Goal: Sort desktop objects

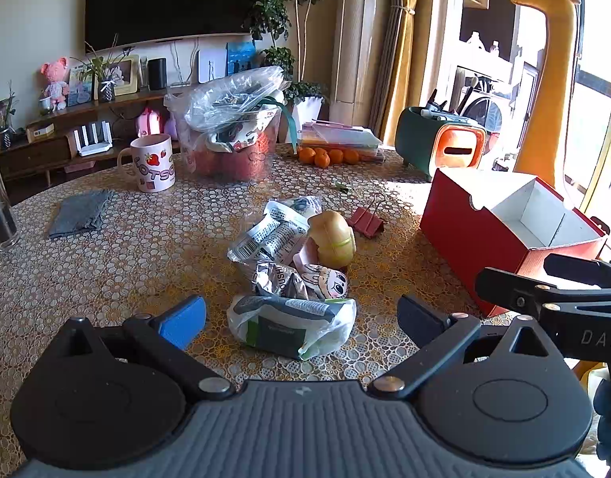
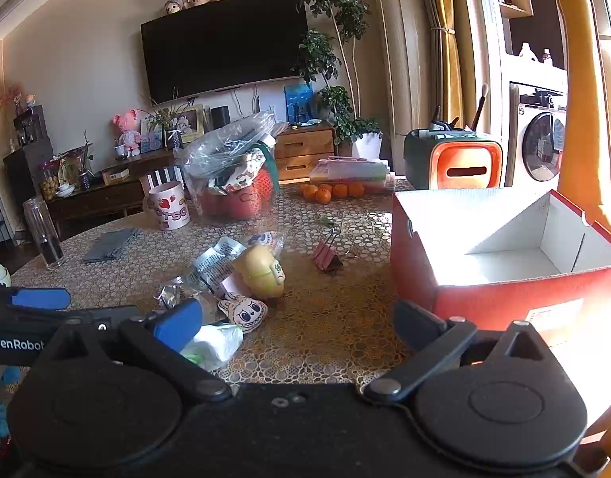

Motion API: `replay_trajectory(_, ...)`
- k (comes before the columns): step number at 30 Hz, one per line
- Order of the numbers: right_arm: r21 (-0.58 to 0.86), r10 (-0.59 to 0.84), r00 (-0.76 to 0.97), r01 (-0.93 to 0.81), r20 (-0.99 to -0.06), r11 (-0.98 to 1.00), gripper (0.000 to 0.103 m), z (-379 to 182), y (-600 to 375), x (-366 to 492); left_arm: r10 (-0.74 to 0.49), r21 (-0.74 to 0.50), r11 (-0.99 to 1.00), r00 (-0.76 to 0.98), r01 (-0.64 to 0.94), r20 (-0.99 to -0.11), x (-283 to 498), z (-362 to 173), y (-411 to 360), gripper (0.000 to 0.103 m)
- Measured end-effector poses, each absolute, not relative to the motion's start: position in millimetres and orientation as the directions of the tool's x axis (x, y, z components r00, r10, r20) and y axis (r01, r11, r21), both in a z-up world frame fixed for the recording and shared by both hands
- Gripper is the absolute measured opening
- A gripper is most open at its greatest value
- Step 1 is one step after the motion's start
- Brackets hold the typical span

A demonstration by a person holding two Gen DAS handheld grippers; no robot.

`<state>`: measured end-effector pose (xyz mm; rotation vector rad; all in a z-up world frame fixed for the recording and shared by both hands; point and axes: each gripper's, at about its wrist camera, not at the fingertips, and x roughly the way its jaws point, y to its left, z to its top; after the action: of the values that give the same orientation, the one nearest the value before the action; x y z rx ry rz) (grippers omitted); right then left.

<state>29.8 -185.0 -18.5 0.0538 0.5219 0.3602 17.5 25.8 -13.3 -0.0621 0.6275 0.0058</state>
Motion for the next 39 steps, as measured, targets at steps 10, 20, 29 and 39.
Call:
replay_trajectory(10, 0.118, 0.356, 0.79, -0.345, -0.499, 0.931, 0.101, -26.0, -169.6, 80.2, -0.047, -0.076, 0.997, 0.79, 0.001, -0.611, 57.9, -33.8, 41.3, 0.102)
replay_trajectory(20, 0.096, 0.401, 0.742, -0.419, -0.538, 0.903, 0.098, -38.4, -140.4, 137.5, -0.056, -0.084, 0.996, 0.757, 0.001, -0.652, 106.7, -52.8, 57.2, 0.102)
replay_trajectory(29, 0.085, 0.402, 0.693, -0.444, -0.598, 0.892, 0.093, -59.9, -116.0, 181.9, -0.086, -0.113, 0.994, 0.693, 0.007, -0.716, 148.1, -68.5, 71.2, 0.102)
replay_trajectory(39, 0.125, 0.432, 0.626, -0.472, -0.649, 0.873, 0.088, -81.5, -94.0, 208.5, -0.118, -0.156, 0.988, 0.641, -0.003, -0.758, 163.5, -88.6, 76.1, 0.092)
